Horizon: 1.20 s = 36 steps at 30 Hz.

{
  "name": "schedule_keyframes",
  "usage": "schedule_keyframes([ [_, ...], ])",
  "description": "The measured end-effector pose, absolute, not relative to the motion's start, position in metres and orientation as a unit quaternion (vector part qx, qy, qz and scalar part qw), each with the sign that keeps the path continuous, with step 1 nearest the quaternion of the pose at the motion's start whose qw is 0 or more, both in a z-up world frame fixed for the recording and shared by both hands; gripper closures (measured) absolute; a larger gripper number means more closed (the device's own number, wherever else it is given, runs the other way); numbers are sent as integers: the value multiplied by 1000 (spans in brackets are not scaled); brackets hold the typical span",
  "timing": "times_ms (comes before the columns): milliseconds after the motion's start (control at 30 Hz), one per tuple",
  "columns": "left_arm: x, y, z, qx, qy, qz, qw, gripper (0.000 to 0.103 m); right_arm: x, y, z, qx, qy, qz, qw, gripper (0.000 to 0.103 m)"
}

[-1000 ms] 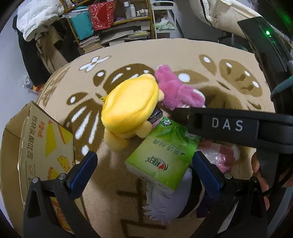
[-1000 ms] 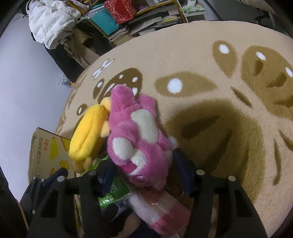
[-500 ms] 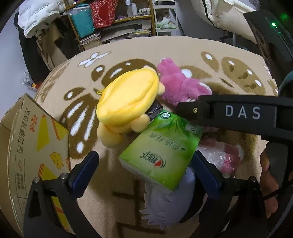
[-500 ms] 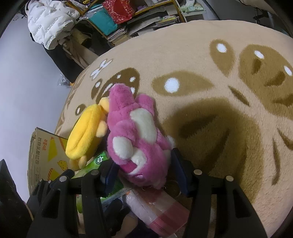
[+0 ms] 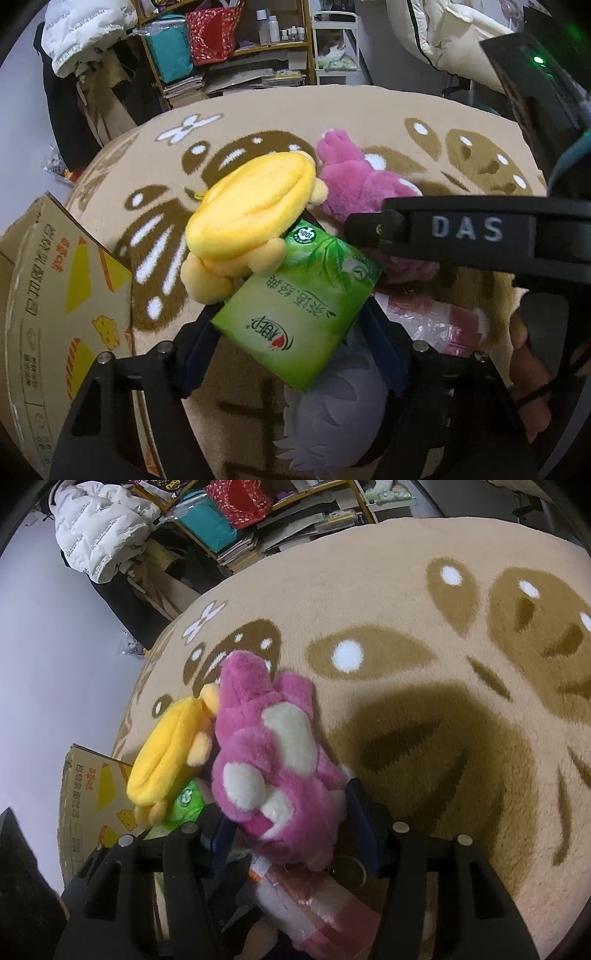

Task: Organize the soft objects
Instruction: 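Lift green tissue pack and pink bear plush and carry both toward the box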

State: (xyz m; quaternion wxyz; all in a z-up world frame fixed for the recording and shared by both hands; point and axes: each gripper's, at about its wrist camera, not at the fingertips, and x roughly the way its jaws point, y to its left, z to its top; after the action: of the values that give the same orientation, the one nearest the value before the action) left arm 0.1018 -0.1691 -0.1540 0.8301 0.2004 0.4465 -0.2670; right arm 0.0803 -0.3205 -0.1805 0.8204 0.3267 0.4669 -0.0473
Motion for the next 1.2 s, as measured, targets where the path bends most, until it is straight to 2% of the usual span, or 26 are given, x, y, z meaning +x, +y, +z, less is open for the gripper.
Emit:
schedule_keyframes([
  [100,105,-165,-152,191,454,-263,829,32,84,-319,-180,317,465,-51,825,42],
  [233,109,-157,-150,173,465,-254,830,33,83,-318,-179,310,464,-54,828,51],
  [367,110,-151,-145,166,469,-247,831,34,74,-322,-174,327,454,-61,827,55],
  [733,94,-138,-119,161,446,-231,850,34,54,-310,-142,306,434,-50,846,56],
  [1200,66,-98,-54,158,372,-200,892,35,46,-285,-97,277,399,-17,874,56],
])
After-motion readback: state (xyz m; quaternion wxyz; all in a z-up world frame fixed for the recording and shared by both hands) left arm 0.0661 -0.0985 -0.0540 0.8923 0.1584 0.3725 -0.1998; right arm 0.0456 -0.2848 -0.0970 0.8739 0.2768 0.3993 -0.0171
